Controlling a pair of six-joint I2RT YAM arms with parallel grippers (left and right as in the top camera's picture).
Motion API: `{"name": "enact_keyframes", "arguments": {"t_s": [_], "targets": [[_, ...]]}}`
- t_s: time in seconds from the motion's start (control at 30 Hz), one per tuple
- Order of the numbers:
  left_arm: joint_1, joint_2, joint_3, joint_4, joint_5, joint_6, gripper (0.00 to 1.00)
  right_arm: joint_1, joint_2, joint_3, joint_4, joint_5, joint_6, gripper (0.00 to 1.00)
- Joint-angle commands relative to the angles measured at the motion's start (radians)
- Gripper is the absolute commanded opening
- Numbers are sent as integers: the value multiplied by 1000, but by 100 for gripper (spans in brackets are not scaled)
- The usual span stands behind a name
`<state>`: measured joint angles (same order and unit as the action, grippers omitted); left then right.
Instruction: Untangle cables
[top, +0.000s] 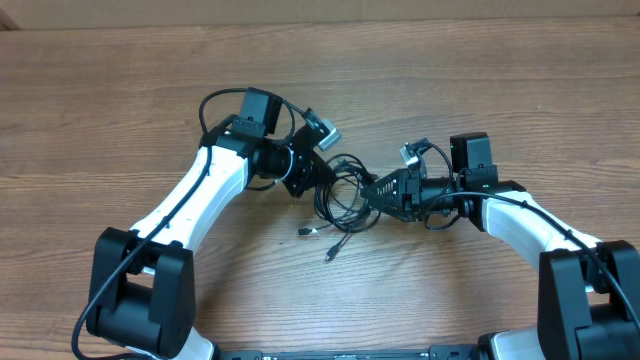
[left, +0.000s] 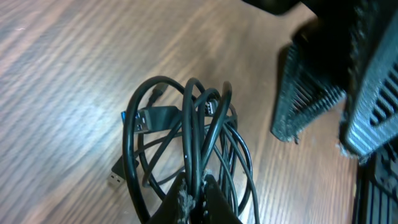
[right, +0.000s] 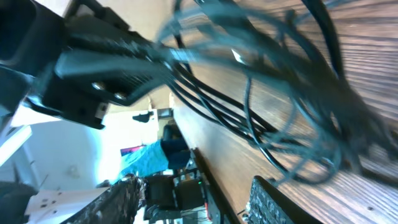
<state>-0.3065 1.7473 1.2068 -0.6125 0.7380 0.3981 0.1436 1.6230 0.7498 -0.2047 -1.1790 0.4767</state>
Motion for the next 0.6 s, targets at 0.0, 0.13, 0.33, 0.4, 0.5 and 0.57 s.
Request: {"name": "enact_keyframes", "arguments": {"t_s": [0.0, 0.13, 0.33, 0.4, 0.5, 0.57], "targets": [[21, -20, 23, 28, -43, -135, 4, -8, -26, 29, -49, 143, -15, 56], [27, -20, 23, 35, -47, -137, 4, -8, -26, 117, -215, 315, -98, 59], [26, -20, 23, 37, -34, -131, 4, 14, -26, 201, -371, 586, -141, 60], [26, -20, 23, 37, -18, -124, 4, 53, -26, 200, -379, 681, -142, 58], [24, -19, 23, 36, -5, -106, 4, 121, -26, 200, -380, 863, -142, 58], [25, -19, 23, 37, -10, -106, 4, 165, -26, 200, -385, 961, -142, 58]]}}
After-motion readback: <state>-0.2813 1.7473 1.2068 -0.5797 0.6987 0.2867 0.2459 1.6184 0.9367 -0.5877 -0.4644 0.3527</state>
